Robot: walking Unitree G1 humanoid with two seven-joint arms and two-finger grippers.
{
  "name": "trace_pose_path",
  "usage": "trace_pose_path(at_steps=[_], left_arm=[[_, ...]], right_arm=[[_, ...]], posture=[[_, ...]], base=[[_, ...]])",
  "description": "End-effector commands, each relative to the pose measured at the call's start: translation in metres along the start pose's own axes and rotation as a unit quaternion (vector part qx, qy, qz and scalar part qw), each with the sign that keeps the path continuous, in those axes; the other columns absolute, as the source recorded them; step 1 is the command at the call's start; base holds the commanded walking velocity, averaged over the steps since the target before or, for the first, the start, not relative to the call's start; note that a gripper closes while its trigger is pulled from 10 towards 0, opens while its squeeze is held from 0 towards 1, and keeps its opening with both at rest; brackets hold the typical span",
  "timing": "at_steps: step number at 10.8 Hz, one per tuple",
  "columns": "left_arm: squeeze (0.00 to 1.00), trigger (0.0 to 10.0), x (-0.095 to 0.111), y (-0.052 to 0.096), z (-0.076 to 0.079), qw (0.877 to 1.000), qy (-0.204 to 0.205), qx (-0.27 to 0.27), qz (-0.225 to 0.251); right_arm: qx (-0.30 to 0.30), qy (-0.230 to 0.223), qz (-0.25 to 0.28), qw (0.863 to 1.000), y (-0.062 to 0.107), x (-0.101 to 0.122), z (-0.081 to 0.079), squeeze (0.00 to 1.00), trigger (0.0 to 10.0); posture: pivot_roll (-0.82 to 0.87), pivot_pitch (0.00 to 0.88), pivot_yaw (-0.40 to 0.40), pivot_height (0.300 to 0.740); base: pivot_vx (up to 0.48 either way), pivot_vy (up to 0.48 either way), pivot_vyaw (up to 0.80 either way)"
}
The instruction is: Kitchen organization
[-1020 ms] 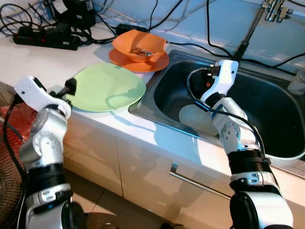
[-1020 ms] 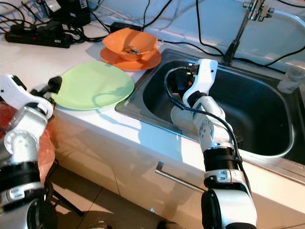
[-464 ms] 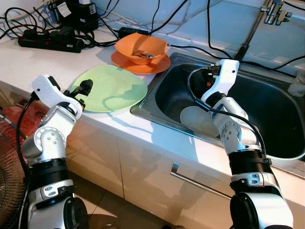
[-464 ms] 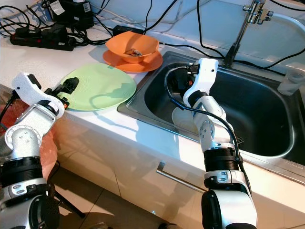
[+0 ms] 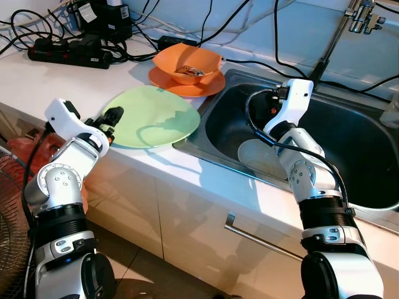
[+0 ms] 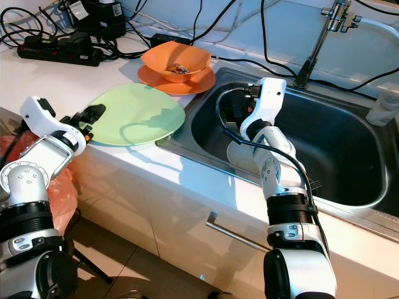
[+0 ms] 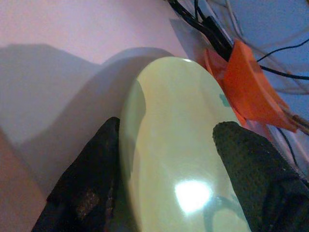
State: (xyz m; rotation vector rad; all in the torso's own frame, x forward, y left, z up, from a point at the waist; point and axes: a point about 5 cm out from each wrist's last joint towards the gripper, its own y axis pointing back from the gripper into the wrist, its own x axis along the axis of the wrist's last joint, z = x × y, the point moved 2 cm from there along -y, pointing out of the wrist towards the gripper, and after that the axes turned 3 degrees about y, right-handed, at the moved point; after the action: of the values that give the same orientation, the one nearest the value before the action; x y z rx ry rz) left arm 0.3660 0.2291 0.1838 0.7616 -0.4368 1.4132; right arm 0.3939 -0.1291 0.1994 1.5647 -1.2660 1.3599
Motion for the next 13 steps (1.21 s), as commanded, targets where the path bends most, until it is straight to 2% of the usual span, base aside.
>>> trace_pose_path(at_steps=[1, 13], left_arm=[[0.00, 0.0, -0.0185, -0.0037, -0.0049, 0.999, 0.012, 0.015, -0.044], [0.00, 0.0, -0.0097, -0.0022, -0.0026, 0.997, 0.068, 0.014, -0.012]], right_arm=[[-0.005, 0.000, -0.002, 1.000, 0.0013, -0.0003, 0.0020, 0.00, 10.0], [-0.012, -0.002, -0.005, 1.000, -0.0001, -0.0013, 0.0046, 0.00, 10.0]], posture=[[0.04, 0.040, -0.039, 0.740], [0.04, 0.032, -0.039, 0.740]], base=[[0.000, 0.000, 0.00], [0.000, 0.000, 0.00]])
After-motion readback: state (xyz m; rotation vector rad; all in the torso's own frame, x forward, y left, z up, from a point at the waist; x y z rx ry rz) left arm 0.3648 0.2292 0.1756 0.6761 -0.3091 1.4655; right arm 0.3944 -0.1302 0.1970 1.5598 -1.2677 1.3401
